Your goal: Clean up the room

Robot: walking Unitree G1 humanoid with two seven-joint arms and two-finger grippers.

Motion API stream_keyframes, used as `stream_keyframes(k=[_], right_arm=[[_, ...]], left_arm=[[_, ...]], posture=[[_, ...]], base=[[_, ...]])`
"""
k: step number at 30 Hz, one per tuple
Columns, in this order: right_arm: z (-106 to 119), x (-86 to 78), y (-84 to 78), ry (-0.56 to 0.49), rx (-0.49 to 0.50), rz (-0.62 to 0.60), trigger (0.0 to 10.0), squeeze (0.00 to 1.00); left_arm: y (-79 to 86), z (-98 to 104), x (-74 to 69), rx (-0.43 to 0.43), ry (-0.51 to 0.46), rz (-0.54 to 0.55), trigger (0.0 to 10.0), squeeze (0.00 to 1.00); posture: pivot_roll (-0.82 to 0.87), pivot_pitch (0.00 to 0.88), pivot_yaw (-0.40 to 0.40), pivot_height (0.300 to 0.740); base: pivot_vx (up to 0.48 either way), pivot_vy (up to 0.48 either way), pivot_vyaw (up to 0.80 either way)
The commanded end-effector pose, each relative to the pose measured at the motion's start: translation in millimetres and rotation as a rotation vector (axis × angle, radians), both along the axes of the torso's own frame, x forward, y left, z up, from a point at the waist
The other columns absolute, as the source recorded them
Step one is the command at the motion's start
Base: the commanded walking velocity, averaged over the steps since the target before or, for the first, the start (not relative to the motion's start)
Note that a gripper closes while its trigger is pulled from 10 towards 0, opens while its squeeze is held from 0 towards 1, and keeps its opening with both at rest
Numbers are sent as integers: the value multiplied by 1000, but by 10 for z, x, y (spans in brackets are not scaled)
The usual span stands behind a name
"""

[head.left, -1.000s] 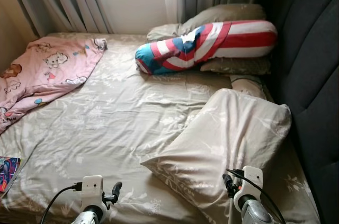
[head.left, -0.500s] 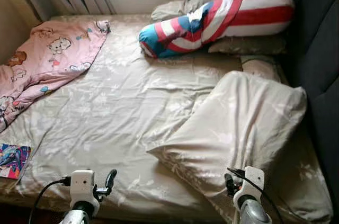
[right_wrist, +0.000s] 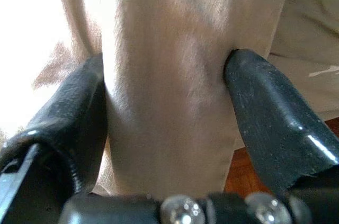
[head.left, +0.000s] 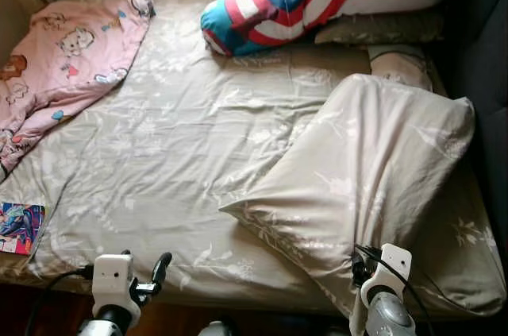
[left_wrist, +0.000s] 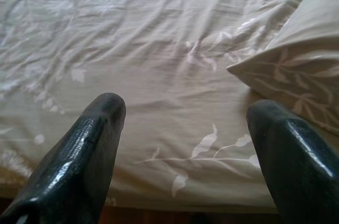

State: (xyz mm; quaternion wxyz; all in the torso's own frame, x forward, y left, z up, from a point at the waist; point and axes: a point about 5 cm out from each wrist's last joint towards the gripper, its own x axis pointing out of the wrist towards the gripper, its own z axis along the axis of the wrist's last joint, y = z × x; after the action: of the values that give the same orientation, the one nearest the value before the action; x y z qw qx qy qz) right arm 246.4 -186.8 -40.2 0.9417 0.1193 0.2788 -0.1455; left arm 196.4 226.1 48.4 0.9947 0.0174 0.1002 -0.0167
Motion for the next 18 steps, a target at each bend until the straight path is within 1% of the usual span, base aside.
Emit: stream_keyframes(k=[1,5,7,8,12,15,17,18], right_arm=[[-169,-190,171,92,57,41,10000,0],[-201,-229,198,113,78,48,10000,0],[-270,-319,181,188,49,65,10000,0],[-281,-334,178,201,41,67,10000,0],[-307,-376,211,206,74,57,10000,0],[-325,-403,269,214,71,78,10000,0],[-321,-399,286,206,78,84,10000,0],[-315,-389,295,199,75,100,510,0]], left_arm=[[20,14,-57,-2,28,7,10000,0],[-9,58,-75,-6,31,4,10000,0],[-35,103,-101,-12,32,-4,10000,0],[-35,107,-106,-12,32,-5,10000,0],[15,145,-160,-1,52,-5,10000,0],[74,187,-230,13,66,-5,10000,0],[84,208,-250,15,69,-3,10000,0],[90,221,-266,12,72,6,10000,0]], posture=[[173,376,151,740],[174,390,156,740],[180,399,163,740],[180,399,163,740],[208,412,181,740],[205,420,192,740],[205,423,194,740],[212,432,195,740]], base=[[0,0,0],[0,0,0],[0,0,0],[0,0,0],[0,0,0],[0,0,0],[0,0,0],[0,0,0]])
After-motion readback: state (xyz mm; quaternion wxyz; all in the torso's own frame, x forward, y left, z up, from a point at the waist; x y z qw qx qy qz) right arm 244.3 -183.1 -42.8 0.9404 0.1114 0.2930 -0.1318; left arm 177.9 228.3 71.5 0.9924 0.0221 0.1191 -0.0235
